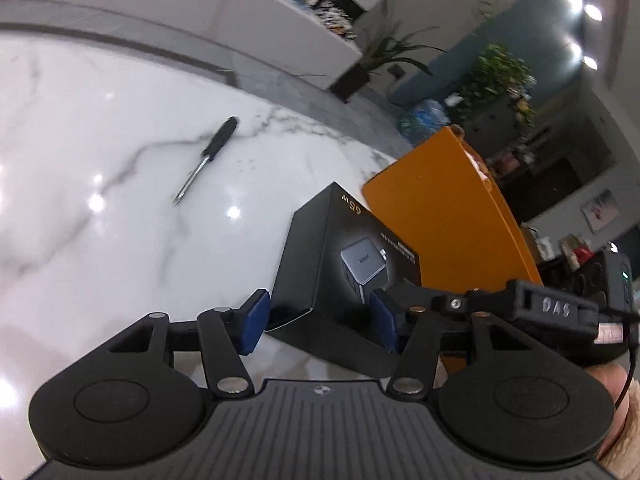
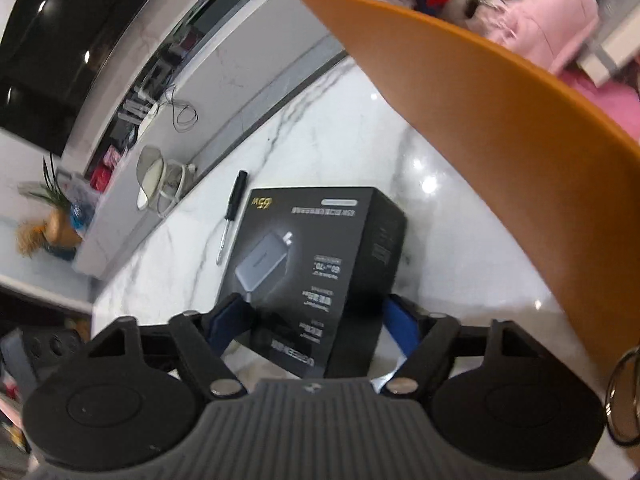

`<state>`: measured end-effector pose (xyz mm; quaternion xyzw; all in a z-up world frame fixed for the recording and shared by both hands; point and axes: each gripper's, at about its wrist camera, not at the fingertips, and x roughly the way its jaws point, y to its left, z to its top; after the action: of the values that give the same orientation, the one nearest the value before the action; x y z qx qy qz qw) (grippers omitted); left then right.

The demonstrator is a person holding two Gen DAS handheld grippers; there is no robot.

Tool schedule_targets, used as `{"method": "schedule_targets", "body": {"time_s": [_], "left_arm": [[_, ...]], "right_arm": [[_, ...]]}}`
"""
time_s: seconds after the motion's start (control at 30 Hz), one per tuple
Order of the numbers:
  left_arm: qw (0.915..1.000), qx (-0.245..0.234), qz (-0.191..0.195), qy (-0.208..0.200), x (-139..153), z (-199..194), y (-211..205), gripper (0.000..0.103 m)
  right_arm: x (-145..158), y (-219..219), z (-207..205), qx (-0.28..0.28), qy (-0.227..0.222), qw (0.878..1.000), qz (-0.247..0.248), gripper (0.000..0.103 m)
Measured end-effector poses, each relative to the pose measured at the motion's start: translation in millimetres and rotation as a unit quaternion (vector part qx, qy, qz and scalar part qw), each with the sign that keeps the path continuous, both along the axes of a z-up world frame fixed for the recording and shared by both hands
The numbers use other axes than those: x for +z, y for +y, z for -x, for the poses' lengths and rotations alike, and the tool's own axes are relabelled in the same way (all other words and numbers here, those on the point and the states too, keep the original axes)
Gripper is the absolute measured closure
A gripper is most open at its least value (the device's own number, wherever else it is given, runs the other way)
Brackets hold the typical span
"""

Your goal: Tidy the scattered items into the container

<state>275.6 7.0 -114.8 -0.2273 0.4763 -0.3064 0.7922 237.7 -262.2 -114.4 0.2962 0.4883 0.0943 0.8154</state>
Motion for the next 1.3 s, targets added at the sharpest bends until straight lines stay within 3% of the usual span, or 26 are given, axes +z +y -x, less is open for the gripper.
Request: {"method": "schedule_targets", "body": {"time_s": [0.07,0.13,0.23,0.43,0.5,0.57,0.6,0.63,0.67,0.77,0.8,0.83,0.87,0.9,0.97,1.03,1.13,1.17,1.23,1.3], "left_arm": [[1.0000,0.003,-0.007,0.002,1.6,6.0,2.4,0.037],[0.9999,0.006,-0.015,0.005,3.2,12.0,4.8,0.036],[0.9996,0.010,-0.024,0.009,6.1,22.6,10.4,0.036],[0.9994,0.010,-0.027,0.017,11.7,48.8,32.5,0.032],[0.9994,0.007,-0.032,0.015,13.1,57.4,38.0,0.032],[0.9988,0.002,-0.049,0.007,15.9,64.8,39.3,0.035],[0.9981,-0.001,-0.061,0.001,17.5,67.9,38.8,0.040],[0.9965,0.003,-0.084,-0.005,18.8,70.6,38.1,0.070],[0.9948,0.011,-0.101,-0.007,18.0,71.7,39.3,0.101],[0.9916,0.026,-0.126,-0.010,17.7,72.6,45.6,0.101],[0.9908,0.029,-0.132,-0.012,19.0,72.9,47.5,0.101],[0.9899,0.032,-0.137,-0.013,20.3,73.2,49.4,0.101],[0.9894,0.034,-0.141,-0.015,22.2,73.4,51.2,0.095],[0.9889,0.036,-0.143,-0.017,24.4,73.5,53.0,0.090],[0.9890,0.044,-0.139,-0.026,29.8,72.1,56.3,0.062],[0.9885,0.050,-0.134,-0.050,39.3,65.8,55.1,0.052],[0.9810,0.041,-0.155,-0.110,62.4,61.7,35.5,0.051],[0.9746,0.026,-0.172,-0.141,69.5,64.9,24.9,0.051],[0.9523,-0.019,-0.216,-0.214,83.1,75.9,-0.1,0.051],[0.9451,-0.022,-0.234,-0.227,82.5,75.5,-7.0,0.051]], "right_arm": [[6.6,4.0,3.7,0.031,-0.008,0.999,0.020,0.048],[15.0,12.9,11.0,0.082,-0.023,0.995,0.047,0.050],[26.1,33.5,28.5,0.165,-0.060,0.979,0.108,0.054],[33.1,65.6,59.4,0.285,-0.147,0.923,0.213,0.063],[33.4,74.2,68.0,0.319,-0.172,0.900,0.244,0.070],[33.5,81.8,75.9,0.350,-0.192,0.877,0.269,0.086],[32.3,83.9,77.5,0.360,-0.192,0.872,0.270,0.089],[30.2,86.7,78.2,0.370,-0.190,0.870,0.266,0.097],[28.9,89.4,80.6,0.380,-0.191,0.866,0.262,0.097],[27.4,96.9,88.2,0.401,-0.205,0.852,0.266,0.090],[29.0,96.4,86.4,0.399,-0.203,0.856,0.260,0.084],[31.9,93.9,83.3,0.392,-0.198,0.862,0.251,0.061],[36.3,89.3,78.7,0.380,-0.197,0.871,0.240,0.047],[42.8,82.2,72.1,0.360,-0.200,0.882,0.228,0.045],[52.8,67.8,52.6,0.321,-0.197,0.906,0.195,0.028],[58.4,55.9,28.0,0.289,-0.188,0.924,0.163,0.020],[60.0,48.7,-22.9,0.269,-0.140,0.943,0.136,0.020],[59.4,50.8,-40.6,0.274,-0.118,0.945,0.135,0.020],[57.6,59.0,-74.8,0.292,-0.071,0.943,0.144,0.020],[52.7,61.8,-101.8,0.296,-0.031,0.946,0.129,0.020]]}}
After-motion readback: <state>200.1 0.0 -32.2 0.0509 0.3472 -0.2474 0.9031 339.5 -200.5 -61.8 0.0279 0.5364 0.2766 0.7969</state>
